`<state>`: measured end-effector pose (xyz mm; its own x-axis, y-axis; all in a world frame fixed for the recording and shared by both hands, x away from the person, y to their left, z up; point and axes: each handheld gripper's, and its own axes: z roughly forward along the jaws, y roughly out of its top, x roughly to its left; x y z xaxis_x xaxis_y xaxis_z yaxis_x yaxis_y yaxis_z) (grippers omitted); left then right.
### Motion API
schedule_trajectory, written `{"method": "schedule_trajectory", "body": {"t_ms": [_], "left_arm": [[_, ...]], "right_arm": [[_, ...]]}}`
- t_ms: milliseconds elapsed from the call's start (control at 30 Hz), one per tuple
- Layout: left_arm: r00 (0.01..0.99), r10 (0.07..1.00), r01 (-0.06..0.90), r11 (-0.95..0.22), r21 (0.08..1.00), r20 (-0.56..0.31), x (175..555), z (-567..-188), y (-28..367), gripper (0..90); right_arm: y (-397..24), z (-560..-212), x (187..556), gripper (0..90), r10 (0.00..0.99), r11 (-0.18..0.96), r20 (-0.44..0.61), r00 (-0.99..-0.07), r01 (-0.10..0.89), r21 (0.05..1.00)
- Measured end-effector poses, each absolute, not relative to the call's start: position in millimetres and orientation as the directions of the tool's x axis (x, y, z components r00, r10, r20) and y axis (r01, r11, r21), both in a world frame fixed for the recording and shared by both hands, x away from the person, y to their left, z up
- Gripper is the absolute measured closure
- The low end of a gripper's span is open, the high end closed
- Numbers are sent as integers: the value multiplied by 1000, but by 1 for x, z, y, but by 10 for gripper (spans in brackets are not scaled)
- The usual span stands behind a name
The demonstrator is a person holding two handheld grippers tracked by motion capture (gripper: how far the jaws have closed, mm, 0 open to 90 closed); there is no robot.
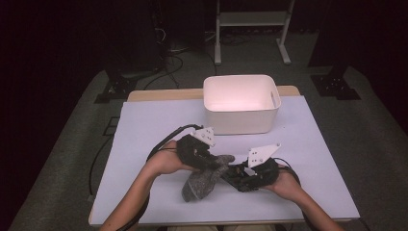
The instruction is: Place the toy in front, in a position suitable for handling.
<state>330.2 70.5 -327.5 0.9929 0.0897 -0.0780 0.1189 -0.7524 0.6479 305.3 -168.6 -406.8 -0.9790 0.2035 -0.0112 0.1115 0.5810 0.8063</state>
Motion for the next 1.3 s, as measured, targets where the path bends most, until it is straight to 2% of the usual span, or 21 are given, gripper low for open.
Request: {"method": "schedule_trajectory", "body": {"t_ms": [400, 500, 867, 1200, 1300], "left_arm": [[989, 83, 147, -716, 682, -125, 331, -337, 77, 791], [987, 101, 159, -694, 702, -123, 331, -331, 90, 791], [987, 150, 144, -681, 718, -56, 317, -293, 133, 790], [990, 131, 137, -729, 671, -59, 321, -311, 118, 789], [991, 109, 133, -710, 692, -78, 321, -310, 110, 789]], "right_arm": [[-173, -404, 299, 563, 219, 592, -25, -975, 112, 798], [-163, -401, 303, 565, 197, 576, 13, -980, 127, 807], [-106, -394, 317, 564, 110, 534, 26, -994, 81, 842], [-108, -406, 320, 562, 115, 558, 45, -992, 102, 824], [-113, -405, 319, 556, 121, 557, 46, -992, 106, 824]]}}
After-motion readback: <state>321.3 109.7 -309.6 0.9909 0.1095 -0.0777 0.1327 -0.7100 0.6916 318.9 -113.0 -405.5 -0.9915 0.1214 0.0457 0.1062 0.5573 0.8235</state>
